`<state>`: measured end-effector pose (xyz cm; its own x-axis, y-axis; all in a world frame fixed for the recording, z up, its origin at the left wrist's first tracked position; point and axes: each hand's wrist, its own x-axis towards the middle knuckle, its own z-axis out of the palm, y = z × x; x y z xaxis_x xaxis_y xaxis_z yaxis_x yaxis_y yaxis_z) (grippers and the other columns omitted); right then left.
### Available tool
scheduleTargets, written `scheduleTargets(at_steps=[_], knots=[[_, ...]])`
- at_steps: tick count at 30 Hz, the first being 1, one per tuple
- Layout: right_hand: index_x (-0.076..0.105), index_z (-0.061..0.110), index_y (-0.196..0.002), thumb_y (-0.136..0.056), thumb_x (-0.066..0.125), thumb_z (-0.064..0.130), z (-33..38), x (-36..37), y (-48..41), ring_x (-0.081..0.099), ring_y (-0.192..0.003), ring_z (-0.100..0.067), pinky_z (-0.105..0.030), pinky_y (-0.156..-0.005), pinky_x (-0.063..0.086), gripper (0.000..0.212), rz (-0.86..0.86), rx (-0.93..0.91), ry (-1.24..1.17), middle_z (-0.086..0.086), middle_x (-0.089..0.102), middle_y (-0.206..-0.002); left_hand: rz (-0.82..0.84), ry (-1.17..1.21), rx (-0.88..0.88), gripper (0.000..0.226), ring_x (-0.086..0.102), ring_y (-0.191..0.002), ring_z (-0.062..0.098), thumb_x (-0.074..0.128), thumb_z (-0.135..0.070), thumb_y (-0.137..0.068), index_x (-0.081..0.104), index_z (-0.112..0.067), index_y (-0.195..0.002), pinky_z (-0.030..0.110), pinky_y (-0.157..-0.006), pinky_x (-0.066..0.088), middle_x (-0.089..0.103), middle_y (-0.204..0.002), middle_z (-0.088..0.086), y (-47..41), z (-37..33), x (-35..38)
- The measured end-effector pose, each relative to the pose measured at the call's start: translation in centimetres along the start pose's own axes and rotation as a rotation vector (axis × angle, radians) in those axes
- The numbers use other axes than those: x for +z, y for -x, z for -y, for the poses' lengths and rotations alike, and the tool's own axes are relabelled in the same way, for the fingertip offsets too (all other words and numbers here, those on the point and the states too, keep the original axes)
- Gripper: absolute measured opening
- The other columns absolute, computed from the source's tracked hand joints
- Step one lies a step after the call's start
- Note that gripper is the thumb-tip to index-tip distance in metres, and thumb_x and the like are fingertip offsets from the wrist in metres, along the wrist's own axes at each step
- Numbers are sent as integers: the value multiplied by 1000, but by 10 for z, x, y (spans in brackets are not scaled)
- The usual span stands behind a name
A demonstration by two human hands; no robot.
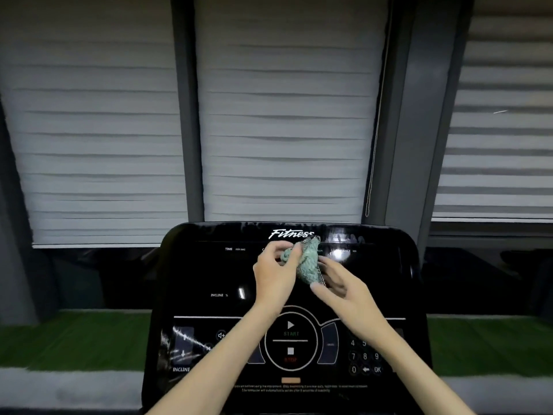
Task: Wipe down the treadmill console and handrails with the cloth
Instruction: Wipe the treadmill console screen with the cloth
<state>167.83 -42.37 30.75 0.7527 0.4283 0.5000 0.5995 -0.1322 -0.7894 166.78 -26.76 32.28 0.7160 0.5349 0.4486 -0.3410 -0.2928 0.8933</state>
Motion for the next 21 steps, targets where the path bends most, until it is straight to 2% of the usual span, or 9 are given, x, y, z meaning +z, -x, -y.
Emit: scheduleTargets(at_steps=[2, 5, 8, 10, 12, 14, 16, 18, 21], knots=[[53, 42, -120, -87, 69, 15, 7, 10, -2, 58, -108, 9, -10, -89, 44, 45, -27, -13, -17, 27, 65, -111, 19, 57, -47, 20, 66, -87, 5, 67, -46, -86, 67, -26, -87, 21, -79, 50, 71, -88, -6, 2, -1, -1], [66, 29, -111, -88, 68, 13, 11, 21, -6, 66, -93, -3, -24, -84, 52, 28, -123, -34, -27, 12, 72, -99, 72, 116, -48, 21, 69, -80, 12, 65, -46, -88, 65, -25, -83, 37, -80, 57, 72, -83, -1, 7, 0, -3], [70, 24, -104, -89, 65, 10, 12, 26, -9, 68, -86, -9, -30, -79, 54, 21, -181, 7, -113, 6, 73, -92, 137, 70, -11, 12, 69, -78, 11, 62, -45, -90, 64, -34, -84, 42, -79, 59, 72, -84, -2, 6, 0, -11], [70, 22, -103, -90, 65, 11, 14, 24, -11, 69, -86, -16, -37, -79, 57, 17, -177, 65, -182, 1, 73, -92, 198, 6, -15, 12, 68, -82, 8, 55, -51, -92, 63, -42, -95, 40, -81, 58, 71, -88, -5, 0, -1, -18], [70, 19, -102, -92, 63, 15, 18, 21, -13, 69, -88, -24, -41, -80, 58, 13, -140, 136, -277, -5, 73, -94, 272, -66, -16, 37, 65, -85, 5, 49, -64, -88, 65, -37, -108, 31, -84, 56, 70, -93, -8, -4, -2, -27], [70, 20, -102, -93, 62, 20, 21, 16, -17, 70, -88, -24, -38, -76, 58, 12, -92, 189, -311, -8, 74, -97, 298, -123, 1, 50, 61, -82, 5, 57, -72, -78, 69, -30, -103, 21, -81, 50, 68, -96, -6, -8, -1, -35], [71, 17, -102, -94, 61, 22, 25, 12, -19, 71, -86, -21, -31, -71, 59, 14, -44, 205, -318, -7, 74, -95, 315, -137, 0, 41, 62, -89, 7, 71, -65, -71, 69, -32, -94, 23, -84, 50, 68, -101, -6, -9, -2, -43], [71, 13, -103, -94, 60, 23, 26, 11, -22, 72, -86, -20, -27, -67, 56, 17, -3, 221, -351, -6, 75, -95, 369, -49, -52, 35, 66, -96, 8, 74, -56, -73, 71, -28, -94, 27, -88, 52, 73, -99, -8, -9, -3, -49], [70, 11, -107, -95, 58, 24, 28, 14, -25, 72, -89, -20, -26, -69, 55, 21, 30, 244, -383, -6, 75, -98, 389, 98, -152, 18, 70, -90, 9, 69, -31, -88, 68, -17, -99, 20, -75, 53, 75, -95, -3, -7, -7, -56]])
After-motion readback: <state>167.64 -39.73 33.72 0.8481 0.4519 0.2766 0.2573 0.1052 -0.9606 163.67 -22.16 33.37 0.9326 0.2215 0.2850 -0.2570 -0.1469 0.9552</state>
